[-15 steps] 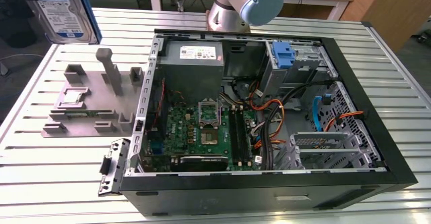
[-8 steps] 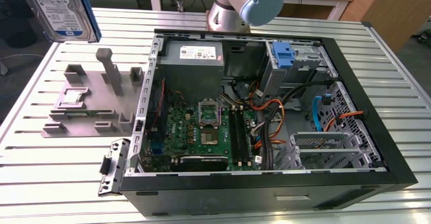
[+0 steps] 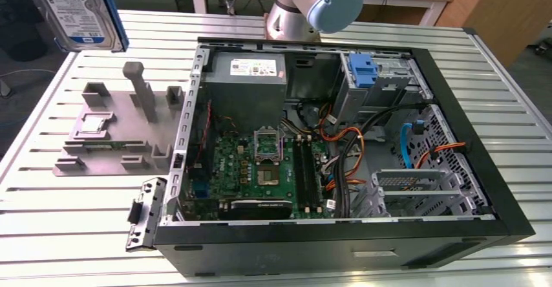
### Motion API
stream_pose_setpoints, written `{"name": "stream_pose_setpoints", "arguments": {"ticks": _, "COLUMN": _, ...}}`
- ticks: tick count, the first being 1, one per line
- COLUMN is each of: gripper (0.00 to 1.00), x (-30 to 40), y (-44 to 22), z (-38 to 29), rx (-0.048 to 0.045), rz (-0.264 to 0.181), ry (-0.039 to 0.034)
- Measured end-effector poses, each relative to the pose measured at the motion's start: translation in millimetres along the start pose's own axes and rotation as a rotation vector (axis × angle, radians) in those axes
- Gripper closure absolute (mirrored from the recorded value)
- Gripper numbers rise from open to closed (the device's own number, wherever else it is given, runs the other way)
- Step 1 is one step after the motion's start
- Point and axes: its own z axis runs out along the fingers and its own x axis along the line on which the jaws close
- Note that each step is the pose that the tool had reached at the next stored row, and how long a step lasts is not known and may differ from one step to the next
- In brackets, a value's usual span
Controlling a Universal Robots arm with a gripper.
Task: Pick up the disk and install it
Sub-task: 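Pick up the disk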
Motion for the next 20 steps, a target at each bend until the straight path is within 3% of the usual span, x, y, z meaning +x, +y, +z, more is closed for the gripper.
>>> {"name": "stream_pose_setpoints", "arguments": {"ticks": 20, "gripper": 0.63, "x": -0.3, "y": 0.4, "z": -15.1, "rx": 0.0001, "rz": 0.000, "ry": 0.0000}}
